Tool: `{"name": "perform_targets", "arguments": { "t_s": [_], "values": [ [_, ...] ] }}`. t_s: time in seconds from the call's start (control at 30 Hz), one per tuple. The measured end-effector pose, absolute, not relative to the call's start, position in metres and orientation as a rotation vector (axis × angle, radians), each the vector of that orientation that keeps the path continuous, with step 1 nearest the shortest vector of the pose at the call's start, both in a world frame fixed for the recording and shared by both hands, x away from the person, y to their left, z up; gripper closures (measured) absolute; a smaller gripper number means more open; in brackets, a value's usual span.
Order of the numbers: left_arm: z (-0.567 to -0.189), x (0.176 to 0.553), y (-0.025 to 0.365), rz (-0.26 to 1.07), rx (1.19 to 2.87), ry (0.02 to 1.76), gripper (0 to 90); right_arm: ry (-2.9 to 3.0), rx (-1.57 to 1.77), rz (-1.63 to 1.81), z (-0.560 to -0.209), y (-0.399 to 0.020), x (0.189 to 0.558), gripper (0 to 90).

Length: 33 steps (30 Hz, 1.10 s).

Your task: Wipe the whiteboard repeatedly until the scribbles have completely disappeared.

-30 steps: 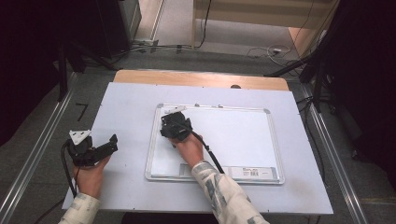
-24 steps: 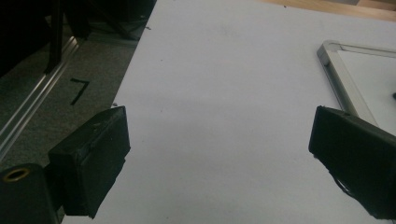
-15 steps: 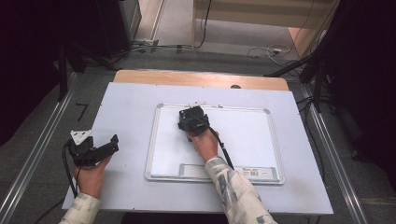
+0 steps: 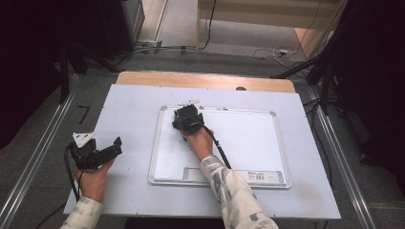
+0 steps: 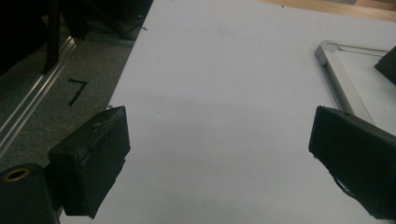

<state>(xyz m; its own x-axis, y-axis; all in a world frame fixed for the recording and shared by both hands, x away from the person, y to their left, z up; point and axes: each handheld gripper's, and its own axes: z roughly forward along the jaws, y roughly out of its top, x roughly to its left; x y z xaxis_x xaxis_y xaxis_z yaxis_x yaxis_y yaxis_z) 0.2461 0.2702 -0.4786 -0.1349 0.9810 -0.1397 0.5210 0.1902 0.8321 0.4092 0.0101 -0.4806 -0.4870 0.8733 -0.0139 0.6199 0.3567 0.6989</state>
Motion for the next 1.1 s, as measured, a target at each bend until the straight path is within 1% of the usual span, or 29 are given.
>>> {"name": "perform_targets", "arguments": {
  "t_s": [0.27, 0.53, 0.6, 0.77, 0.9, 1.1],
  "values": [
    [-0.479, 0.245, 0.271, 0.824, 1.413, 1.763, 5.9, 2.273, 1.26, 0.913, -0.481, 0.019, 0.398, 38.7],
    [-0.479, 0.246, 0.271, 0.827, 1.414, 1.765, 5.9, 2.309, 1.199, 0.943, -0.483, 0.019, 0.369, 38.8],
    [-0.479, 0.246, 0.271, 0.826, 1.42, 1.763, 5.9, 2.316, 1.18, 0.949, -0.484, 0.017, 0.358, 38.8],
    [-0.48, 0.247, 0.27, 0.823, 1.424, 1.765, 5.9, 2.333, 1.153, 0.961, -0.484, 0.01, 0.343, 38.8],
    [-0.48, 0.247, 0.27, 0.822, 1.422, 1.767, 5.9, 2.336, 1.155, 0.964, -0.484, 0.005, 0.341, 38.8],
    [-0.48, 0.247, 0.271, 0.817, 1.418, 1.772, 5.9, 2.322, 1.19, 0.955, -0.483, -0.008, 0.353, 38.8]
  ]
}}
